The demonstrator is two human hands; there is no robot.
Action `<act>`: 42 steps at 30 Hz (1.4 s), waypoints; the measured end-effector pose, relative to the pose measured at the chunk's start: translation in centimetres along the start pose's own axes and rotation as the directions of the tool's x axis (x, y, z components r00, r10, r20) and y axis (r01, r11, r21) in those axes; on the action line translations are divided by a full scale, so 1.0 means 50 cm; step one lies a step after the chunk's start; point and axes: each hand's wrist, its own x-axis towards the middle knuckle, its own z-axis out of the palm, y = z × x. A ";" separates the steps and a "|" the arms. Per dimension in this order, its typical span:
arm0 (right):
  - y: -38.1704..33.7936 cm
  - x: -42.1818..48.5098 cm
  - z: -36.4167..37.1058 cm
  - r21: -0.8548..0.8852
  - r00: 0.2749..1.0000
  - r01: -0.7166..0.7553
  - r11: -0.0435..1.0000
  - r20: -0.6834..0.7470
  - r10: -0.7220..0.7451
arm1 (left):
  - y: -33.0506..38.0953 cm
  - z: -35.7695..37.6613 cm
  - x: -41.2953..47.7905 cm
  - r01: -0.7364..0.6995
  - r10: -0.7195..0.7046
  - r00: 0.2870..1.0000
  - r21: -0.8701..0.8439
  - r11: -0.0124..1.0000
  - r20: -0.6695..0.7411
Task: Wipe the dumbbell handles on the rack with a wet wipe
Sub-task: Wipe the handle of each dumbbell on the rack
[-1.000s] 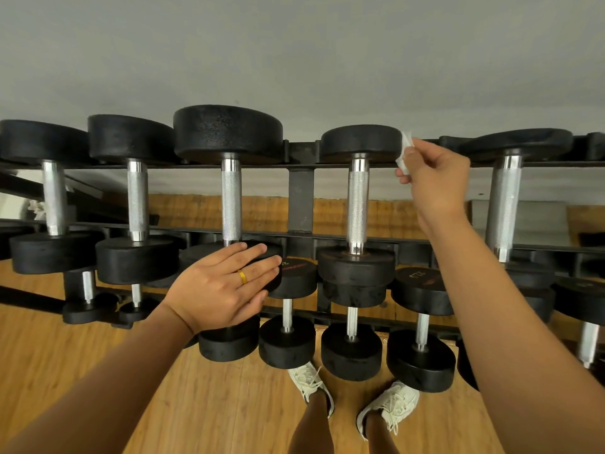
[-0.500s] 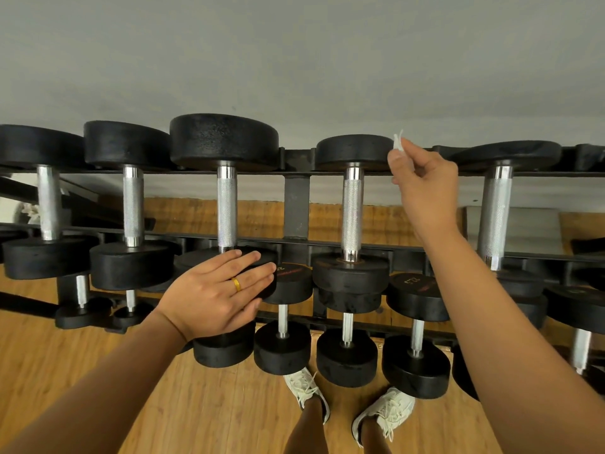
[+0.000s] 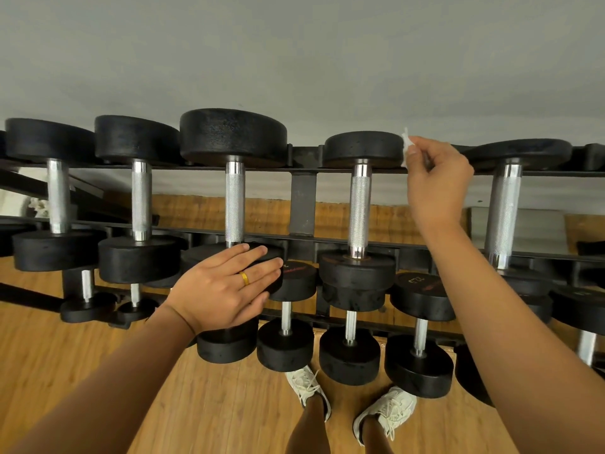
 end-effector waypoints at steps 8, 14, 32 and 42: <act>0.026 0.004 -0.022 -0.080 0.978 0.193 0.978 0.097 -0.185 | -0.002 0.001 -0.002 -0.002 0.002 1.000 -0.004 1.000 -0.006; -0.008 0.018 -0.003 -0.055 0.836 0.537 0.842 0.169 -0.522 | -0.002 0.001 -0.003 -0.005 0.005 1.000 -0.001 1.000 0.007; -0.061 0.088 -0.016 -0.144 0.602 0.764 0.628 0.507 -0.617 | -0.003 0.005 -0.009 -0.005 0.005 1.000 0.037 0.999 -0.009; -0.138 0.143 0.016 -0.083 0.374 0.862 0.501 0.771 -0.516 | 0.003 0.009 -0.008 0.025 -0.023 0.997 0.035 0.999 -0.067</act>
